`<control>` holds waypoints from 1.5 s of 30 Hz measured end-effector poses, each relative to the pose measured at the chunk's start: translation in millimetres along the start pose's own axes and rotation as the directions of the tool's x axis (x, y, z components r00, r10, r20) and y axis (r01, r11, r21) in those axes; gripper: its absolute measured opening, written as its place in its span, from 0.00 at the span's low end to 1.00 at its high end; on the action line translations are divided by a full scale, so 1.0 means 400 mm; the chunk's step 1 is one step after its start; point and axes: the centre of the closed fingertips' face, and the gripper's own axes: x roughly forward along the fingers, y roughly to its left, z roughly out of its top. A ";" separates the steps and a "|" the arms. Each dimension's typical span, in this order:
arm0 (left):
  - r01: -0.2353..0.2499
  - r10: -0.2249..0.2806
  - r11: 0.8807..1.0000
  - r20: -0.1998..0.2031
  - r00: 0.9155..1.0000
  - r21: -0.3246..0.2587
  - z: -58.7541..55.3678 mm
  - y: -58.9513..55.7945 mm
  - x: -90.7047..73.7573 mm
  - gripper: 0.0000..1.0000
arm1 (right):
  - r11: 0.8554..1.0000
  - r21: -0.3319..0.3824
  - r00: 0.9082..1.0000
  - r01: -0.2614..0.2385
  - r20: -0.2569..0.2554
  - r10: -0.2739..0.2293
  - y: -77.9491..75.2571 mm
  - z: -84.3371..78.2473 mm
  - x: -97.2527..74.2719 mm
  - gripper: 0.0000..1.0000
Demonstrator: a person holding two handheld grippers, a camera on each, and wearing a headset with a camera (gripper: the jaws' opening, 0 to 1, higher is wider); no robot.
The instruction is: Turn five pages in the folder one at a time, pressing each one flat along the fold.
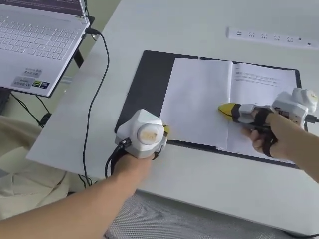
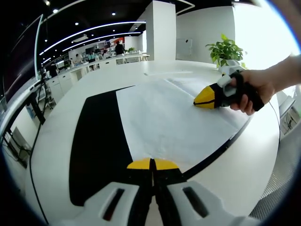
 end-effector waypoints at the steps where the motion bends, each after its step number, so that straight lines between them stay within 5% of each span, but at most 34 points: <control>1: 0.000 0.000 1.000 0.000 1.000 -0.001 0.000 0.000 0.000 0.00 | 1.000 0.001 1.000 -0.001 -0.006 0.001 -0.001 -0.011 -0.002 0.00; 15: 0.007 -0.007 1.000 -0.003 1.000 -0.008 -0.002 0.002 0.002 0.00 | 0.999 0.035 0.997 -0.002 -0.080 0.005 0.006 -0.181 -0.062 0.00; 23: 0.012 -0.012 1.000 0.000 1.000 -0.021 -0.001 0.000 -0.002 0.00 | 0.999 0.038 0.993 -0.013 -0.119 0.017 0.009 -0.244 -0.094 0.00; 30: 0.016 -0.016 1.000 -0.005 1.000 -0.020 0.001 -0.001 -0.004 0.00 | 0.998 0.024 0.992 -0.052 -0.116 0.054 0.056 -0.282 -0.143 0.00; 40: 0.037 -0.038 0.999 -0.022 0.999 -0.031 -0.001 -0.007 -0.011 0.01 | 0.988 -0.087 0.990 -0.131 0.041 0.135 0.164 -0.222 -0.246 0.00; 45: 0.057 -0.059 0.997 -0.053 0.997 -0.050 -0.004 -0.014 -0.025 0.05 | 0.982 -0.156 0.985 -0.106 0.116 0.125 0.195 -0.200 -0.318 0.00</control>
